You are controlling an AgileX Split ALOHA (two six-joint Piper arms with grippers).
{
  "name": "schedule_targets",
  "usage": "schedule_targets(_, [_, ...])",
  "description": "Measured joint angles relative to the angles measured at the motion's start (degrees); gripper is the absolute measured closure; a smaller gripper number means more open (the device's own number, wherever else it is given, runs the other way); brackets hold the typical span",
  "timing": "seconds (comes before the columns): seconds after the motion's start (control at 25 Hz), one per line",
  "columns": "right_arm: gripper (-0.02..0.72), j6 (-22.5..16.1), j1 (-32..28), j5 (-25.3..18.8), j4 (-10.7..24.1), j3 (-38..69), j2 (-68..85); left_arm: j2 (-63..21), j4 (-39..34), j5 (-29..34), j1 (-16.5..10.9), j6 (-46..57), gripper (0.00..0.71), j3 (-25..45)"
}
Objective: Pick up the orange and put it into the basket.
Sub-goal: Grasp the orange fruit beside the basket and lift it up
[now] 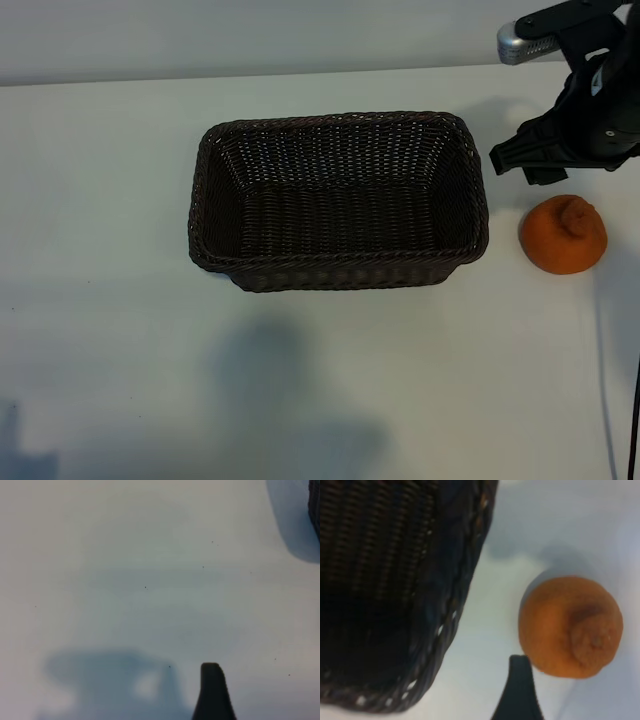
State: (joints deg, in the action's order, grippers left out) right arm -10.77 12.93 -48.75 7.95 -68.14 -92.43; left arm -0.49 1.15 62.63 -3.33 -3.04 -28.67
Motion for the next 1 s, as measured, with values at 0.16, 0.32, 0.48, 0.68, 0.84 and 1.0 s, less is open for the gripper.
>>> schedule_targets(0.16, [0.133, -0.33, -3.87, 0.88, 0.00, 0.00, -3.90, 0.00, 0.00, 0.00, 0.86, 0.00, 0.198, 0.00])
schedule_targets(0.32, [0.123, -0.13, -7.55, 0.77, -0.20, 0.00, -7.47, 0.00, 0.00, 0.00, 3.25, 0.00, 0.198, 0.00])
schedule_targets(0.48, [0.123, 1.49, -9.02, 0.72, -2.29, 0.00, -9.92, 0.00, -0.04, 0.00, 4.34, 0.00, 0.199, 0.00])
schedule_targets(0.68, [0.123, 3.35, -9.02, 1.64, -3.86, 0.00, -12.74, 0.00, -0.04, 0.00, 4.59, 0.00, 0.199, 0.00])
schedule_targets(0.84, [0.123, 3.67, -9.02, 2.87, -3.86, 0.00, -14.95, 0.00, -0.04, 0.00, 4.59, 0.00, 0.199, 0.00])
schedule_targets(1.0, [0.127, 3.80, -9.02, 4.27, -3.86, 0.00, -18.09, 0.00, -0.04, 0.00, 4.59, 0.00, 0.199, 0.00])
